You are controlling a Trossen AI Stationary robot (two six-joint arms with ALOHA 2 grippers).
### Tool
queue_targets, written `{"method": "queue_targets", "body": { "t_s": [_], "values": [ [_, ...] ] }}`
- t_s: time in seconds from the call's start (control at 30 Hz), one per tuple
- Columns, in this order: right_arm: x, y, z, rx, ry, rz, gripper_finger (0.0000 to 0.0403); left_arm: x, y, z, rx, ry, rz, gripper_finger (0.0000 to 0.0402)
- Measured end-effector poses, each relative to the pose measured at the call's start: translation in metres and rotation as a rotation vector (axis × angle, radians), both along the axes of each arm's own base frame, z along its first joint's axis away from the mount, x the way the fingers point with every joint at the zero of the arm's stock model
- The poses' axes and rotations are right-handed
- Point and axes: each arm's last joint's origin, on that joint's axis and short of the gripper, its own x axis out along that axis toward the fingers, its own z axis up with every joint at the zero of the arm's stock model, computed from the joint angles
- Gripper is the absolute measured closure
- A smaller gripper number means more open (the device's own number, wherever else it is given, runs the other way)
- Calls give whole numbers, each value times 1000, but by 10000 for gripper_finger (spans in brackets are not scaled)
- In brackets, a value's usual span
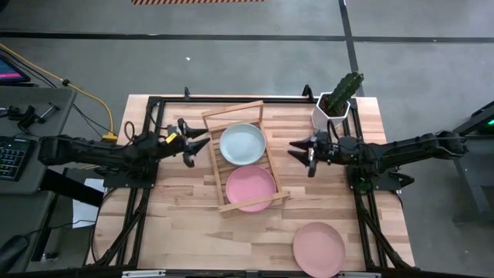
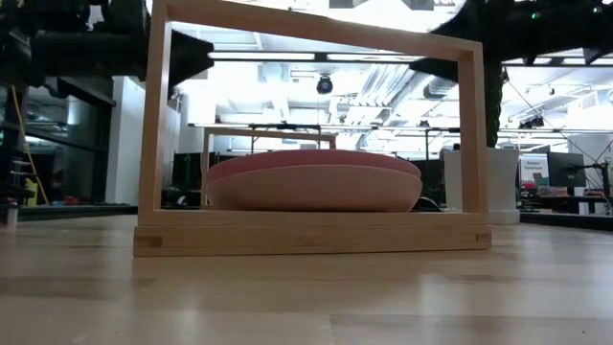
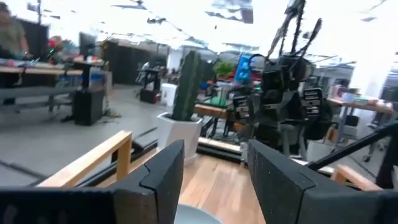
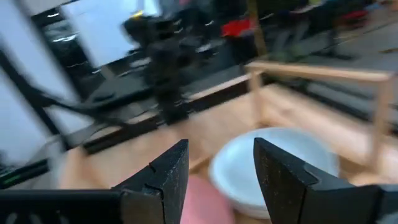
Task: Place and stack plates onto a shelf
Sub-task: Stack the pink plate on top of the pink plate on the shelf
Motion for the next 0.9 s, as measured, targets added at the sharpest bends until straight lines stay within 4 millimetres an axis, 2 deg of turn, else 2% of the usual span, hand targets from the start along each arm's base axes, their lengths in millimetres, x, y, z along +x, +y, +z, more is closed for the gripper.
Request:
{"method": "queue_targets", "body": {
  "t_s": [0.1, 0.33, 0.47, 0.67, 0.9],
  "values": [
    [3, 4, 7, 93, 103, 97, 240, 1, -1, 2, 34, 9, -50, 236],
    [-12, 29, 12, 407, 635, 132, 240, 3, -4, 1, 46, 49, -155, 236],
    [-21, 53, -4, 566, 807, 106, 240, 3, -4, -2, 38, 81, -155, 236],
    [-29, 94, -40, 731, 1014, 139, 240, 4, -4, -3, 36, 92, -155, 236],
    [-31, 119, -63, 695, 1155, 124, 240, 4, -4, -3, 36, 93, -155, 236]
  ]
}}
